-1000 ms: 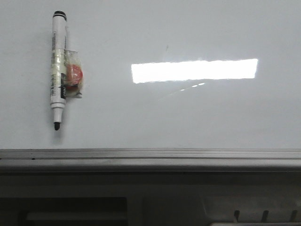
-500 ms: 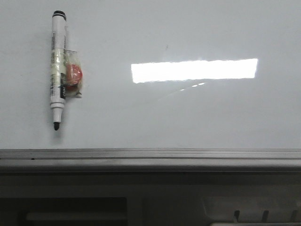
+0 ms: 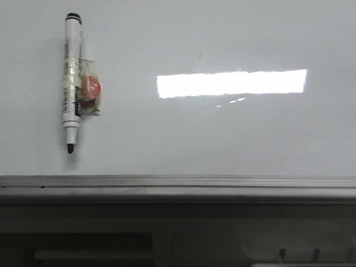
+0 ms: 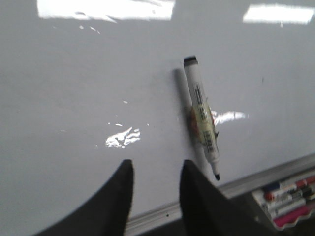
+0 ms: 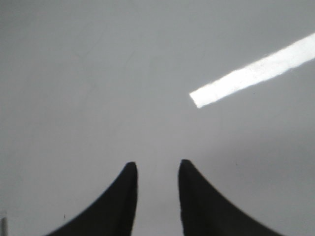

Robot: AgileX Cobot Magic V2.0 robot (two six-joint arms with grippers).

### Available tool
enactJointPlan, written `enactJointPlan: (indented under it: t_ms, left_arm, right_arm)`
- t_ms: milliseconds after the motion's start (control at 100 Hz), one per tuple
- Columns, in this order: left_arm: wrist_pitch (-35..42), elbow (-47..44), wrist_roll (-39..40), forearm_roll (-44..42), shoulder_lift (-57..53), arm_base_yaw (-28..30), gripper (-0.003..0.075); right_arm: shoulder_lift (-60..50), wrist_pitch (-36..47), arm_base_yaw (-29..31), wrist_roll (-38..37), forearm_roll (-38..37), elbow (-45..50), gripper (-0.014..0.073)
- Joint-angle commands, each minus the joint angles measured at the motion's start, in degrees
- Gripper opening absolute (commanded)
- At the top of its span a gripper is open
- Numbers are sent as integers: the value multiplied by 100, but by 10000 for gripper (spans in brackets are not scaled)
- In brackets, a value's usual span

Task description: Write number 3 on whiteboard

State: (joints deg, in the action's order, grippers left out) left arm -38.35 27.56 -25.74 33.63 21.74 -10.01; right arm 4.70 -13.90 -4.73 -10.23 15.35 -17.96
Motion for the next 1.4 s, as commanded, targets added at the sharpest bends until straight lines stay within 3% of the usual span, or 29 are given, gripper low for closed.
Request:
enactJointPlan:
  t_ms: [0,90,180,280,590,730,1000,1050,1120,1220,1320,1390]
  left_arm:
    - [-135,556,-170,208,797,5,497]
    - [-391,742,-503,1050,1461,5,524]
    - [-669,757,-1287,2273,1987,-6,453]
    - [-612,757,-1655,2914,2421,-156,377]
    - [-139,757,-1655,2886,3486,-921,368]
    - [411,757,-1655,2886,3850,-1253,368]
    - [1458,757,-1655,2935,4256,-1374,363]
    - [1457,757,-1655,2935,4336,-1374,337]
    - [1377,757,-1655,2935,4435,-1374,237]
    - [1096,766,-1686,2935,4481,-1374,-23]
    - [555,901,-2113,2935,4422,-1374,-21]
    - [-100,1133,-2686,2925,4379,-1374,-21]
  right_arm:
    - [405,4,10,196,-151,-505,365]
    - [653,-239,10,281,-151,-692,402]
    - [792,-252,10,281,-151,-731,400]
    - [811,-240,10,281,-151,-731,400]
    - [811,-240,10,281,-151,-731,400]
    - [811,-240,10,281,-151,-731,400]
    - [811,-240,10,281,-151,-731,400]
    - [811,-229,10,281,-151,-731,400]
    - [811,-215,10,281,-62,-731,400]
    - [811,-262,10,281,180,-830,400]
    - [811,-575,10,384,263,-1108,400]
    - [929,-1045,10,1142,737,-1395,400]
